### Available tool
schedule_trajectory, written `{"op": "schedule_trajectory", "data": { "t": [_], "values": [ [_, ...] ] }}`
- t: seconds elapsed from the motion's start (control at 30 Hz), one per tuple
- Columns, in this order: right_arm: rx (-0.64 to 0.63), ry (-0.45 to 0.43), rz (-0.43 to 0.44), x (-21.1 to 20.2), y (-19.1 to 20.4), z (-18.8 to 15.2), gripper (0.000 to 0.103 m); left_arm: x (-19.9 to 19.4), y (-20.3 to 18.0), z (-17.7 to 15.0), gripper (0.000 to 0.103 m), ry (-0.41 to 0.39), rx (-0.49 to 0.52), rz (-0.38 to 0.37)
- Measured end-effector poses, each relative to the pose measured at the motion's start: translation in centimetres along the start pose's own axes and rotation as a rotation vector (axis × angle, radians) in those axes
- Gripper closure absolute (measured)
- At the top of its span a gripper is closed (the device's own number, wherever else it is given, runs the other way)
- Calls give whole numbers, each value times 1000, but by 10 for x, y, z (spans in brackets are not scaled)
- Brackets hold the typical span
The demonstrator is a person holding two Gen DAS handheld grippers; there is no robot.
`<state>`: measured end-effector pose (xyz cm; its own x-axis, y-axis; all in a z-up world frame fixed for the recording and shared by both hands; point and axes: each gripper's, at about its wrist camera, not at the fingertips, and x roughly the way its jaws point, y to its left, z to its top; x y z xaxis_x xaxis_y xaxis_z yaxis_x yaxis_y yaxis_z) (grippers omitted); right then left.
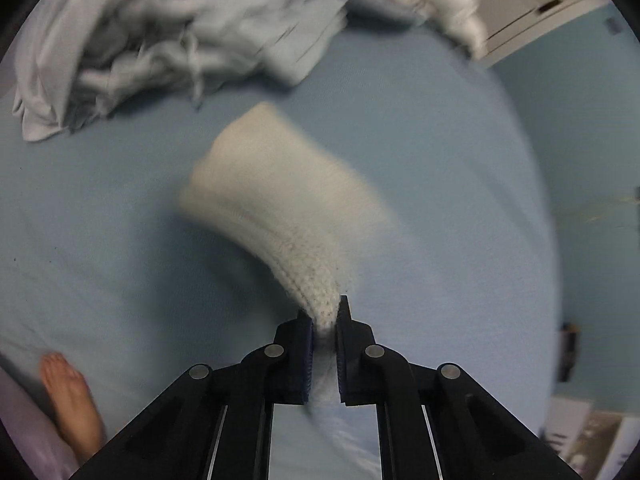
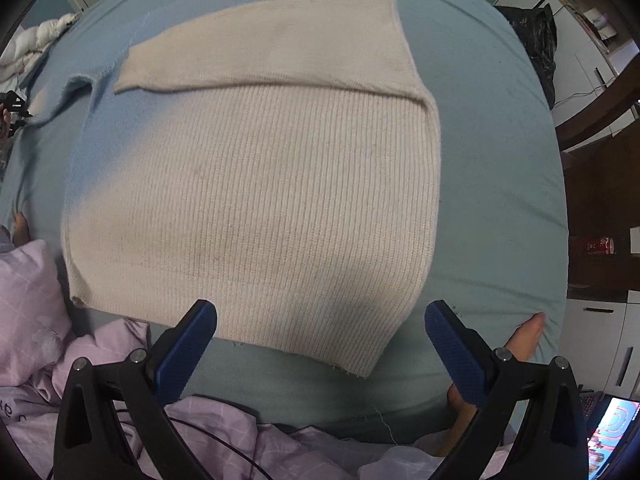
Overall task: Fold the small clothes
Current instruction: 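Fold the blue sleeve and side across the body with the left tool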
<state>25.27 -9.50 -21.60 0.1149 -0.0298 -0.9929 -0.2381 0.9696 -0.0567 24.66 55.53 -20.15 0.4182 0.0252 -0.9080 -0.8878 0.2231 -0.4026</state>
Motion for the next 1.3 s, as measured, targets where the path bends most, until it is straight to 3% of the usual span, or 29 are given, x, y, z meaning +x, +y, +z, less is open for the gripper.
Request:
{"op": "schedule_trajectory", "data": {
  "t": [0.1,0.2,0.33,0.4,0.5,0.6,0.7,0.73,0.77,0.8,0.87,0.9,0.93,0.97,1.0,1.07,1.2,1.3],
  "values": [
    [17,-50,41,-18,-6,-6,2,-63,-67,-24,95,-82,140,-81],
    [20,-86,73,-31,-10,-11,2,-110,-141,-80,95,-112,348,-96],
    [17,-137,112,-48,-17,-19,2,-153,-224,-193,95,-97,654,-162],
    [28,-160,130,-54,-23,-19,2,-163,-266,-268,95,-63,800,-203],
    [69,-159,213,-54,-30,-19,2,-163,-314,-387,94,36,959,-354],
    [111,-110,330,-44,-35,-21,2,-162,-336,-475,88,99,1012,-429],
    [139,-107,352,-42,-39,-22,1,-141,-347,-537,87,444,976,-528],
    [148,-108,356,-41,-40,-22,1,-140,-348,-550,87,522,954,-543],
    [153,-107,365,-41,-42,-23,1,-139,-347,-557,87,564,938,-539],
    [159,-97,390,-39,-43,-23,1,-142,-343,-559,87,555,934,-531],
    [160,-80,429,-37,-43,-25,1,-158,-331,-556,86,477,973,-526],
    [162,-72,443,-36,-44,-26,1,-168,-322,-549,76,426,1024,-511],
    [164,-66,453,-35,-43,-28,1,-177,-319,-555,64,392,1064,-488],
    [168,-62,466,-35,-42,-30,1,-188,-304,-552,26,344,1105,-456],
    [170,-60,477,-36,-44,-31,1,-199,-284,-545,0,285,1127,-436],
    [183,-59,495,-36,-48,-31,1,-217,-254,-521,0,197,1153,-432],
    [235,-64,502,-27,-61,-26,1,-217,-183,-481,0,108,1209,-304],
    [293,-68,495,-14,-77,-15,1,-207,-129,-446,0,66,1166,-263]
  ]
}}
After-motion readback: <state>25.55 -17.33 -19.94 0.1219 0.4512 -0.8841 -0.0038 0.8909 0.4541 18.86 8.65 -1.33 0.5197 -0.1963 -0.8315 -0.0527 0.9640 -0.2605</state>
